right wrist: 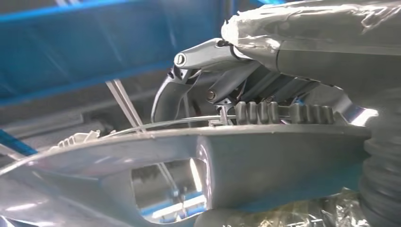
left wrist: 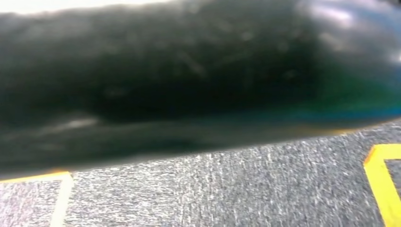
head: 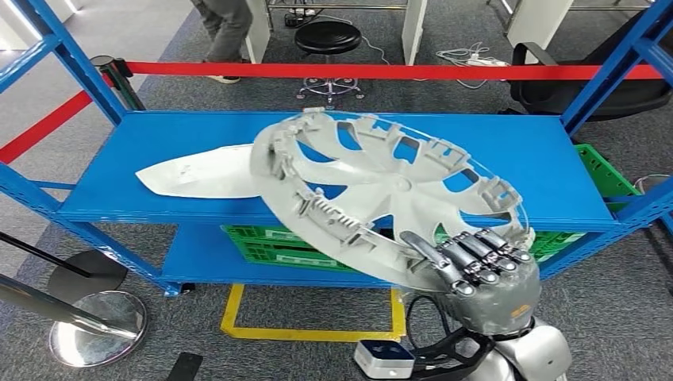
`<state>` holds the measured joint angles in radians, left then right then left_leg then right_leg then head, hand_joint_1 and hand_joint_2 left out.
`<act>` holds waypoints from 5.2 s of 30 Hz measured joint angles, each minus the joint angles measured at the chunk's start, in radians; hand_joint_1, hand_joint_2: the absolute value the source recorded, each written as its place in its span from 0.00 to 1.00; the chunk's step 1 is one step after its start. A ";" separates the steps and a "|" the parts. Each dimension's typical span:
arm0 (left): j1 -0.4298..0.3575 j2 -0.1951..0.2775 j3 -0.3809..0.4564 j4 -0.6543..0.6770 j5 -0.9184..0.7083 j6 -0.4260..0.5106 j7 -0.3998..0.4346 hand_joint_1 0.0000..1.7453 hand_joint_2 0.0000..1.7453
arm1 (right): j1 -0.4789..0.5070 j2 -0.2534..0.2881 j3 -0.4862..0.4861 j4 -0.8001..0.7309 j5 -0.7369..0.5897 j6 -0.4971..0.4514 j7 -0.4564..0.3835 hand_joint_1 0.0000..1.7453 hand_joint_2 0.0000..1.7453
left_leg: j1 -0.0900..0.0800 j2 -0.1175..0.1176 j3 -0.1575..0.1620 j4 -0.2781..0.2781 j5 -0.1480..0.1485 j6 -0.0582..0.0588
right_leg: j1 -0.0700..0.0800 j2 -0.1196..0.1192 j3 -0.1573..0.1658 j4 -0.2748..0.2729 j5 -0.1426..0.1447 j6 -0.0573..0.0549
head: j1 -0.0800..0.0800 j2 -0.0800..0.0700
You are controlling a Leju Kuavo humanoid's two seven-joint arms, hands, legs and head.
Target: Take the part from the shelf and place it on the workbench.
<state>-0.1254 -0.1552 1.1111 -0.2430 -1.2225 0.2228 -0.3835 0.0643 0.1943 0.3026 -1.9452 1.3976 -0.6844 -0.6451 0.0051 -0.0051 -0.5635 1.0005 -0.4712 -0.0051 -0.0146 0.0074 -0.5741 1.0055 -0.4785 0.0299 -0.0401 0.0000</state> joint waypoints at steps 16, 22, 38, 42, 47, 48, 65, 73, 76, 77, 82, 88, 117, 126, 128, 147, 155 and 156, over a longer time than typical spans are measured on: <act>-0.008 -0.004 -0.030 0.000 -0.010 -0.046 -0.036 0.00 1.00 | -0.080 -0.030 0.104 -0.046 0.176 0.000 0.188 1.00 1.00 | 0.000 0.000 0.000 0.000 0.000 0.000 | -0.001 0.000 0.000 0.000 0.000 0.000 | 0.000 0.000; -0.008 -0.004 -0.034 0.000 -0.011 -0.050 -0.038 0.00 1.00 | -0.082 -0.040 0.107 -0.046 0.176 0.000 0.187 1.00 1.00 | 0.000 0.000 0.000 0.000 0.000 0.000 | 0.000 0.000 0.000 0.000 0.000 0.000 | 0.000 0.000; -0.006 -0.003 -0.035 0.000 0.008 -0.024 -0.026 0.00 1.00 | -0.077 -0.054 0.169 -0.061 0.115 0.000 0.414 1.00 1.00 | 0.000 0.000 0.000 0.000 0.000 0.000 | 0.000 0.000 0.000 0.000 0.000 0.000 | 0.000 0.000; -0.006 -0.002 -0.035 0.000 0.010 -0.021 -0.020 0.00 1.00 | -0.062 -0.048 0.161 -0.063 0.059 0.000 0.325 1.00 1.00 | 0.000 0.000 0.000 0.000 0.000 0.000 | 0.000 0.000 0.000 0.000 0.000 0.000 | 0.000 0.000; -0.005 -0.002 -0.035 0.001 0.014 -0.013 -0.018 0.00 1.00 | -0.014 0.023 0.080 -0.058 -0.111 0.000 0.027 1.00 1.00 | 0.000 0.000 0.000 0.000 0.000 0.000 | 0.000 0.000 0.000 0.000 0.000 0.000 | 0.000 0.000; -0.005 -0.002 -0.035 0.001 0.016 -0.011 -0.018 0.00 1.00 | -0.006 0.034 0.059 -0.055 -0.141 0.000 -0.004 1.00 1.00 | 0.000 0.000 0.000 0.000 0.000 0.000 | 0.000 0.000 0.000 0.000 0.000 0.000 | 0.000 0.000; -0.004 -0.002 -0.034 0.003 0.031 -0.010 -0.024 0.00 1.00 | 0.024 0.052 -0.022 0.018 -0.369 0.000 0.028 1.00 1.00 | 0.000 0.000 -0.001 0.000 0.000 0.000 | 0.000 0.000 0.000 0.000 0.000 0.000 | 0.000 0.000; 0.001 -0.002 -0.032 0.003 0.038 -0.010 -0.033 0.00 1.00 | 0.029 0.037 0.028 0.059 -0.416 -0.003 0.095 1.00 1.00 | 0.000 0.000 -0.001 0.000 0.000 0.000 | 0.000 0.000 -0.001 0.000 0.000 0.000 | 0.000 0.000; 0.002 -0.002 -0.032 0.003 0.038 -0.010 -0.033 0.00 1.00 | 0.029 0.036 0.033 0.064 -0.412 -0.003 0.094 1.00 1.00 | 0.000 0.000 -0.001 0.000 0.000 0.000 | 0.000 0.000 -0.001 0.000 0.000 0.000 | 0.000 0.000; 0.002 -0.002 -0.031 0.003 0.038 -0.010 -0.033 0.00 1.00 | 0.029 0.036 0.033 0.065 -0.407 -0.003 0.091 1.00 1.00 | 0.000 0.000 -0.001 0.000 0.000 0.000 | 0.000 0.000 -0.001 0.000 0.000 0.000 | 0.000 0.000; 0.003 -0.002 -0.031 0.003 0.039 -0.010 -0.034 0.00 1.00 | 0.030 0.031 0.039 0.069 -0.435 -0.003 0.101 1.00 1.00 | 0.000 0.000 -0.001 0.000 0.000 0.000 | 0.000 0.000 0.000 0.000 0.000 0.000 | 0.000 0.000; 0.005 0.000 -0.030 0.003 0.045 -0.010 -0.037 0.00 1.00 | 0.025 -0.008 0.076 0.082 -0.488 -0.003 0.159 1.00 1.00 | -0.003 0.000 -0.003 0.006 -0.003 0.009 | -0.005 0.000 0.000 -0.004 0.003 0.004 | -0.001 0.000; 0.013 0.000 -0.021 0.004 0.036 -0.007 -0.040 0.00 1.00 | 0.014 -0.051 0.125 0.079 -0.495 -0.005 0.167 1.00 1.00 | 0.013 0.001 -0.033 0.067 0.002 -0.013 | -0.004 0.000 0.009 0.002 -0.007 -0.025 | -0.006 0.000; 0.008 -0.003 -0.021 0.004 0.037 -0.007 -0.040 0.00 1.00 | -0.001 -0.062 0.131 0.079 -0.451 -0.005 0.175 1.00 1.00 | 0.008 0.003 -0.011 -0.003 0.010 0.019 | -0.005 -0.004 -0.104 0.215 -0.118 0.016 | 0.001 0.000; 0.008 -0.004 -0.021 0.004 0.037 -0.005 -0.040 0.00 1.00 | -0.001 -0.066 0.130 0.079 -0.446 -0.005 0.181 1.00 1.00 | 0.004 0.003 -0.010 -0.003 0.009 0.021 | -0.003 -0.004 -0.141 0.289 -0.132 0.015 | 0.001 0.000; 0.005 -0.009 -0.021 0.004 0.039 0.031 -0.029 0.00 1.00 | 0.003 -0.068 0.120 0.060 -0.479 -0.005 0.178 1.00 1.00 | 0.006 0.003 -0.054 0.101 -0.007 -0.019 | 0.005 -0.005 0.013 -0.004 -0.005 -0.031 | -0.010 0.000; 0.000 -0.010 -0.021 0.004 0.035 0.055 -0.019 0.00 1.00 | 0.003 -0.069 0.118 0.048 -0.501 -0.006 0.176 1.00 1.00 | 0.006 0.004 -0.019 -0.002 0.021 0.022 | 0.006 -0.006 -0.046 0.102 -0.076 0.005 | -0.003 0.000; -0.001 -0.010 -0.021 0.004 0.035 0.058 -0.018 0.00 1.00 | 0.003 -0.071 0.118 0.046 -0.505 -0.006 0.176 1.00 1.00 | 0.005 0.004 -0.021 -0.002 0.022 0.025 | 0.006 -0.006 -0.075 0.170 -0.110 0.007 | -0.001 0.000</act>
<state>-0.1262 -0.1655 1.0903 -0.2388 -1.1874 0.2806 -0.4013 0.0671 0.1235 0.4205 -1.8994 0.8929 -0.6901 -0.4686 0.0100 -0.0012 -0.5842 0.9987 -0.4497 0.0195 -0.0091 0.0010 -0.6491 1.1751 -0.5890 0.0370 -0.0415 0.0000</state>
